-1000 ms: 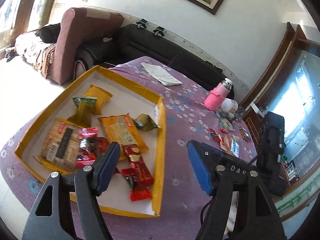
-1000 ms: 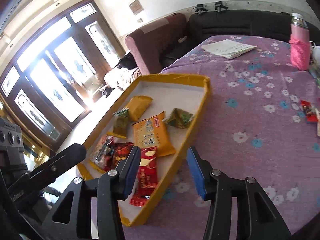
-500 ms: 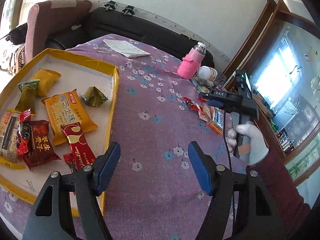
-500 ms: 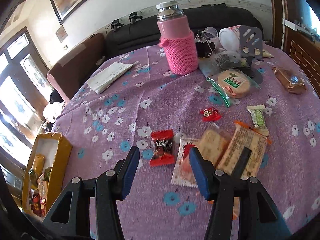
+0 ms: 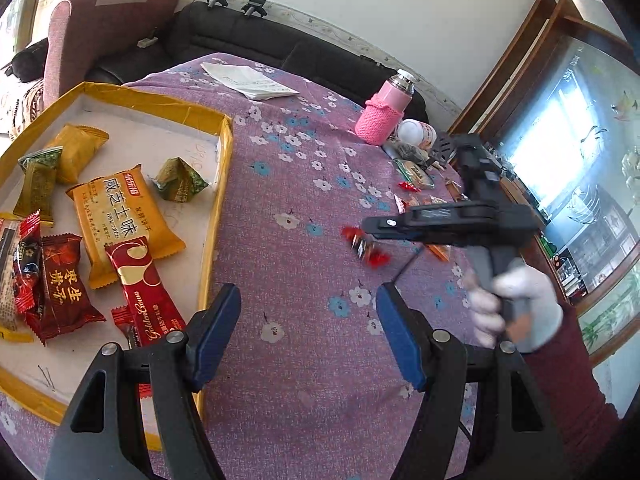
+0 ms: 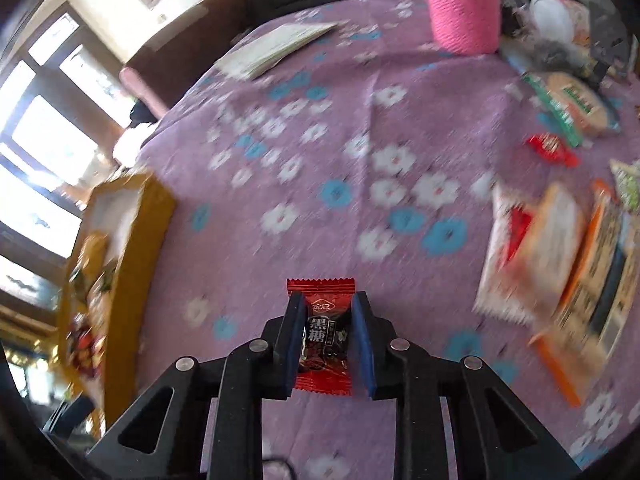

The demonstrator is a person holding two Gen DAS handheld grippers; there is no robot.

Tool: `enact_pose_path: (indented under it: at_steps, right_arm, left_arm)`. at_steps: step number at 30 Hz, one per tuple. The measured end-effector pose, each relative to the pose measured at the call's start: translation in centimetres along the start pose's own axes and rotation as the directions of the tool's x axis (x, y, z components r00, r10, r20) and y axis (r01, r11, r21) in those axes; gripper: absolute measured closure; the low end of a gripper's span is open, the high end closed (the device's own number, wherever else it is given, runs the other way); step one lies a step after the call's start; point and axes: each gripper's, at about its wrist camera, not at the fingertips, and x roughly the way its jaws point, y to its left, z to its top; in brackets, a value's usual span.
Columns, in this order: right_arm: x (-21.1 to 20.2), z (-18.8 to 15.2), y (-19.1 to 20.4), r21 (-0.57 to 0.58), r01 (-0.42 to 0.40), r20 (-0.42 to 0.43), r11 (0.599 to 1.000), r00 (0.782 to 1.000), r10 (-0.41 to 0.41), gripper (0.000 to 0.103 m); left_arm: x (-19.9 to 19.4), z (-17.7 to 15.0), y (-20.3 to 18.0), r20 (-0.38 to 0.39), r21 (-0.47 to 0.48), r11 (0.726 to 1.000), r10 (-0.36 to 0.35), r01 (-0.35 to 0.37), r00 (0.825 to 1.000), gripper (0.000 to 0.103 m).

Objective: Organize snacks
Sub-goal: 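Grasp a small red candy with the right gripper, then grasp another red candy with the left gripper while the right holds its candy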

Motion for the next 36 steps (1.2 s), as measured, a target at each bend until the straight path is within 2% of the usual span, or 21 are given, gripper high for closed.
enact_pose_path:
  at_steps: [1, 2, 3, 4, 5, 7, 8, 10, 12, 13, 18, 19, 21, 22, 23, 25, 30, 34, 36]
  right_arm:
    - [-1.8, -0.6, 0.0, -0.013, -0.042, 0.034, 0.999, 0.999, 0.043, 0.078]
    - [-3.7, -0.6, -0.4, -0.014, -0.034, 0.091, 0.999, 0.995, 0.035, 0.076]
    - [-5.8, -0.2, -1.3, 0.002, 0.008, 0.172, 1.000, 0.985, -0.008, 0.073]
    - [-8.0, 0.4, -2.6, 0.046, 0.074, 0.274, 0.996, 0.958, -0.084, 0.060]
    - [-9.7, 1.0, -4.1, 0.099, 0.131, 0.360, 0.986, 0.920, -0.158, 0.044]
    - [-11.4, 2.3, -7.1, 0.180, 0.203, 0.464, 0.963, 0.845, -0.264, 0.035]
    - [-11.4, 3.2, -8.7, 0.210, 0.221, 0.473, 0.953, 0.830, -0.296, 0.035]
    - [-10.1, 4.4, -11.2, 0.257, 0.234, 0.435, 0.938, 0.838, -0.329, 0.035]
    - [-8.4, 5.1, -12.8, 0.285, 0.190, 0.397, 0.939, 0.869, -0.297, 0.036]
    - [-7.7, 5.3, -13.2, 0.297, 0.184, 0.380, 0.937, 0.877, -0.293, 0.036]
    - [-4.2, 6.6, -14.2, 0.334, 0.231, 0.322, 0.914, 0.883, -0.341, 0.038]
    - [-3.4, 7.3, -14.2, 0.337, 0.256, 0.308, 0.906, 0.879, -0.363, 0.043]
    - [-3.0, 7.7, -13.6, 0.335, 0.325, 0.293, 0.884, 0.856, -0.426, 0.054]
    - [-2.7, 7.8, -13.2, 0.312, 0.341, 0.286, 0.887, 0.857, -0.429, 0.080]
    - [-2.2, 7.9, -12.8, 0.293, 0.356, 0.274, 0.887, 0.858, -0.435, 0.080]
    - [-2.3, 7.6, -11.8, 0.267, 0.387, 0.289, 0.883, 0.842, -0.456, 0.081]
    - [-6.0, 4.1, -8.7, 0.223, 0.264, 0.381, 0.938, 0.862, -0.333, 0.082]
    - [-8.7, -1.1, -5.1, 0.135, 0.151, 0.425, 0.979, 0.884, -0.195, 0.082]
    - [-9.5, -4.3, -4.0, 0.099, 0.065, 0.424, 0.993, 0.900, -0.101, 0.082]
  left_arm:
    - [0.0, 0.0, 0.0, 0.000, -0.002, 1.000, -0.005, 0.005, 1.000, 0.033]
    - [0.2, -0.1, 0.0, -0.001, -0.005, 1.000, -0.010, 0.010, 1.000, 0.033]
    - [0.3, -0.1, -0.1, -0.005, -0.007, 1.000, -0.014, 0.014, 1.000, 0.033]
    - [0.5, -0.2, -0.2, -0.010, -0.008, 1.000, -0.019, 0.019, 1.000, 0.033]
    - [0.7, -0.3, -0.3, -0.015, -0.006, 1.000, -0.024, 0.024, 1.000, 0.033]
    - [0.8, -0.5, -0.7, -0.024, 0.004, 1.000, -0.028, 0.028, 0.999, 0.033]
    - [0.8, -0.5, -0.9, -0.027, 0.011, 1.000, -0.027, 0.027, 0.999, 0.033]
    - [0.9, -0.6, -1.3, -0.030, 0.024, 0.999, -0.025, 0.025, 0.999, 0.033]
    - [1.2, -0.6, -1.6, -0.037, 0.031, 0.999, -0.024, 0.025, 0.999, 0.033]
    - [1.3, -0.6, -1.7, -0.041, 0.032, 0.999, -0.023, 0.024, 0.999, 0.033]
    - [2.5, -0.7, -2.3, -0.068, 0.037, 0.999, -0.021, 0.023, 0.997, 0.033]
    - [2.7, -0.7, -2.4, -0.074, 0.041, 0.999, -0.018, 0.021, 0.997, 0.034]
    - [2.9, -0.8, -2.6, -0.079, 0.046, 0.999, -0.012, 0.016, 0.997, 0.034]
    - [2.9, -0.8, -2.6, -0.079, 0.045, 0.999, -0.009, 0.013, 0.997, 0.033]
    - [2.9, -0.8, -2.7, -0.078, 0.045, 0.999, -0.005, 0.009, 0.997, 0.034]
    - [2.8, -0.7, -2.9, -0.072, 0.053, 0.999, 0.008, -0.004, 0.997, 0.034]
    - [2.4, -0.4, -3.4, -0.068, 0.059, 0.998, 0.019, -0.015, 0.998, 0.034]
    - [3.7, -0.2, -4.5, -0.091, 0.078, 0.997, 0.017, -0.010, 0.996, 0.034]
    - [5.4, -0.1, -5.1, -0.116, 0.086, 0.996, 0.018, -0.008, 0.993, 0.034]
